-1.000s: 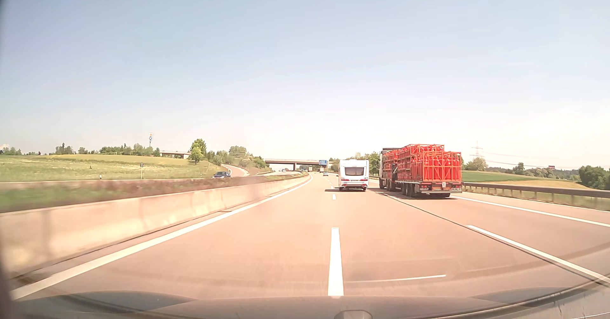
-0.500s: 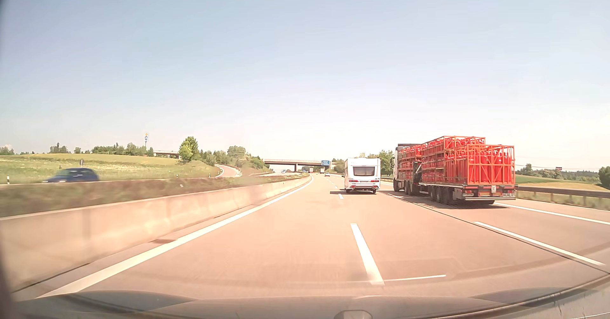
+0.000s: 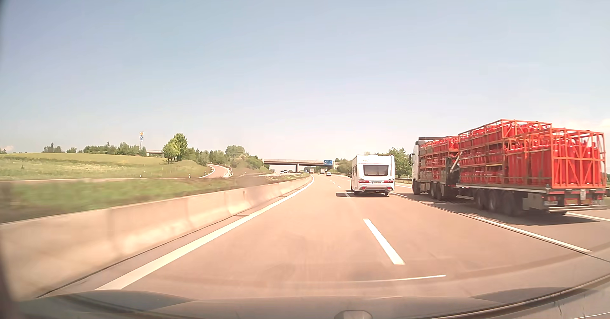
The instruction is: Follow the waypoints while adhering to traffic rules and regulations
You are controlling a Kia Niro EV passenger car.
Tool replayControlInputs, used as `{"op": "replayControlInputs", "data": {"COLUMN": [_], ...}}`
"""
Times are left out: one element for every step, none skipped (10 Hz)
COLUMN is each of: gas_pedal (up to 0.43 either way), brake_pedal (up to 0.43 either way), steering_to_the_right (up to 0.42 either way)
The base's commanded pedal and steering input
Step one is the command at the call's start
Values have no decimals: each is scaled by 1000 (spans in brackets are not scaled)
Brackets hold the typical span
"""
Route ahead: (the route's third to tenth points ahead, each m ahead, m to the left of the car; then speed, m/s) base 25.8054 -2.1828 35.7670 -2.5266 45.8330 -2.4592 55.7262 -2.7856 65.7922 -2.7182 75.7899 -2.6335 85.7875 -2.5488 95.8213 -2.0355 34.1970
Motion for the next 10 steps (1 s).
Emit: {"op": "replayControlInputs", "data": {"gas_pedal": [358, 370, 378, 378, 378, 378, 378, 378, 378, 378], "brake_pedal": [0, 0, 0, 0, 0, 0, 0, 0, 0, 0], "steering_to_the_right": [-3, -3, -3, -2, -3, -2, -2, -2, -1, -1]}}
